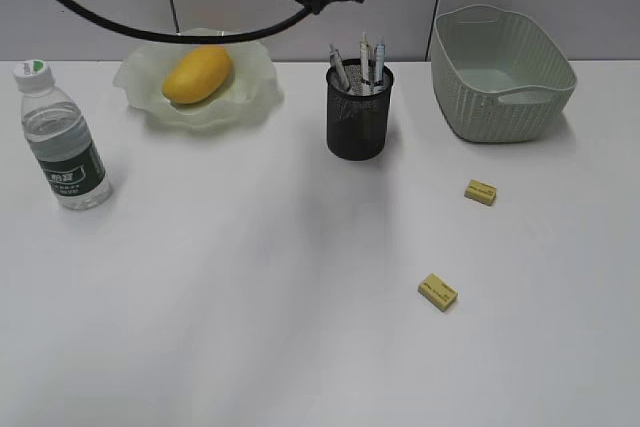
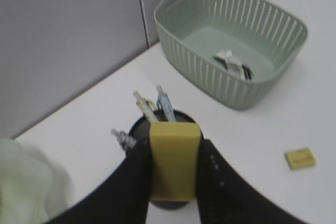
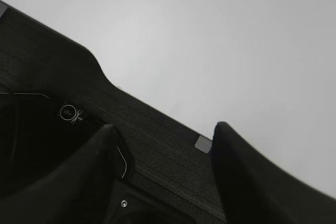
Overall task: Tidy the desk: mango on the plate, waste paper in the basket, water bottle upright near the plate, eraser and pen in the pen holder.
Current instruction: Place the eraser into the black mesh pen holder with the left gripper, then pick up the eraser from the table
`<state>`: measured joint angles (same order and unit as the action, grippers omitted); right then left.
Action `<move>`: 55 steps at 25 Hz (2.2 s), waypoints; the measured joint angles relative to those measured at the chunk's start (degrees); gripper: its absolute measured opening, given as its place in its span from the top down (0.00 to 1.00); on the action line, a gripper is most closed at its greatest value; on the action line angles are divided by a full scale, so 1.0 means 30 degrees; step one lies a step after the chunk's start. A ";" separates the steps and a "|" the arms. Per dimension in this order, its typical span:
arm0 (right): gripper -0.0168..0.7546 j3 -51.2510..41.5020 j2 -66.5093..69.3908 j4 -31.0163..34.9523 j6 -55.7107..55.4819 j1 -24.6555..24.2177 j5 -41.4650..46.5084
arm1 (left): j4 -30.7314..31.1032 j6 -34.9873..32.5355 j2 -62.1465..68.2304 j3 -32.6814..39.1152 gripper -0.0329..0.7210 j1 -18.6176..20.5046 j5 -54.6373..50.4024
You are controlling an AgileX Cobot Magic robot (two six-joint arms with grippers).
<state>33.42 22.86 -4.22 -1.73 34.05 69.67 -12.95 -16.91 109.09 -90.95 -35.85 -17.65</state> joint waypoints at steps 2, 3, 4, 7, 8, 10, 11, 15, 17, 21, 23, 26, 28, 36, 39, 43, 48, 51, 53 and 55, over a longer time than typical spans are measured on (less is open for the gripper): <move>0.38 0.0000 0.0000 0.0000 0.0000 0.0000 0.0000 | -0.0762 0.0000 0.0560 0.0000 0.69 0.0000 0.1552; 0.38 0.0000 0.0000 0.0000 0.0000 0.0000 0.0000 | -0.1076 0.0000 0.0924 0.0000 0.69 0.0000 0.2073; 0.38 0.0000 0.0000 0.0000 0.0000 0.0000 0.0000 | -0.1334 0.0000 0.1302 0.0000 0.69 0.0000 0.2673; 0.38 0.0000 0.0000 0.0000 -0.0004 0.0000 0.0000 | -0.2044 0.0000 0.2350 0.0000 0.69 -0.0016 0.4010; 0.38 0.0000 0.0000 0.0000 -0.0004 0.0000 0.0000 | -0.2127 0.0000 0.2680 0.0000 0.69 -0.0016 0.4229; 0.38 0.0000 0.0000 0.0000 -0.0004 0.0000 0.0000 | -0.2277 0.0000 0.3233 0.0000 0.69 -0.0016 0.4488; 0.38 0.0000 0.0000 0.0000 -0.0004 0.0000 0.0000 | -0.2485 0.0000 0.3514 0.0000 0.69 -0.0016 0.4674; 0.38 0.0000 0.0000 0.0000 -0.0020 0.0000 0.0000 | -0.4064 0.0000 0.4308 0.0000 0.69 -0.0016 0.5882; 0.38 0.0000 0.0000 0.0000 -0.0020 0.0000 0.0000 | -0.4700 0.0000 0.4479 0.0000 0.69 -0.0016 0.6357; 0.38 0.0000 0.0000 0.0000 -0.0020 0.0000 0.0000 | -0.4983 0.0000 0.4817 0.0000 0.69 -0.0016 0.6961; 0.38 0.0000 0.0000 0.0000 -0.0020 0.0000 0.0000 | -0.5023 0.0000 0.5000 0.0000 0.69 -0.0016 0.7091; 0.38 0.0000 0.0000 -0.0006 -0.0024 0.0000 0.0000 | -0.5082 0.0000 0.5280 -0.0102 0.69 -0.0016 0.7139; 0.38 0.0000 0.0000 -0.0006 -0.0040 0.0000 0.0000 | -0.5083 0.0000 0.5387 -0.0252 0.69 -0.0016 0.7139; 0.42 0.0000 -0.0045 -0.0021 -0.0040 0.0000 0.0000 | -0.5083 0.0000 0.5456 -0.0564 0.43 -0.0016 0.7182; 0.42 0.0000 -0.0045 -0.0021 -0.0040 0.0000 0.0000 | -0.5083 0.0000 0.5471 -0.0569 0.35 -0.0016 0.7182; 0.42 0.0000 -0.0045 -0.0021 -0.0040 0.0000 0.0000 | -0.5083 0.0000 0.5471 -0.0569 0.33 -0.0016 0.7182; 0.42 0.0000 -0.0045 -0.0021 -0.0040 0.0000 0.0000 | -0.5027 0.0000 0.4813 -0.0569 0.32 -0.0016 0.5882; 0.42 0.0000 -0.0045 -0.0021 -0.0040 0.0000 0.0000 | -0.4515 0.0000 0.3728 -0.0569 0.32 -0.0016 0.3635; 0.42 0.0000 -0.0045 -0.0021 -0.0040 0.0000 0.0000 | -0.3937 0.0000 0.3014 -0.0569 0.32 -0.0016 0.1500; 0.42 0.0000 -0.0045 -0.0021 -0.0040 0.0000 0.0000 | -0.3096 0.0000 0.2348 -0.0569 0.32 -0.0019 -0.1408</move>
<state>33.42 22.72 -4.29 -1.85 34.05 69.67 -22.23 -16.91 116.13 -92.66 -35.91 -21.87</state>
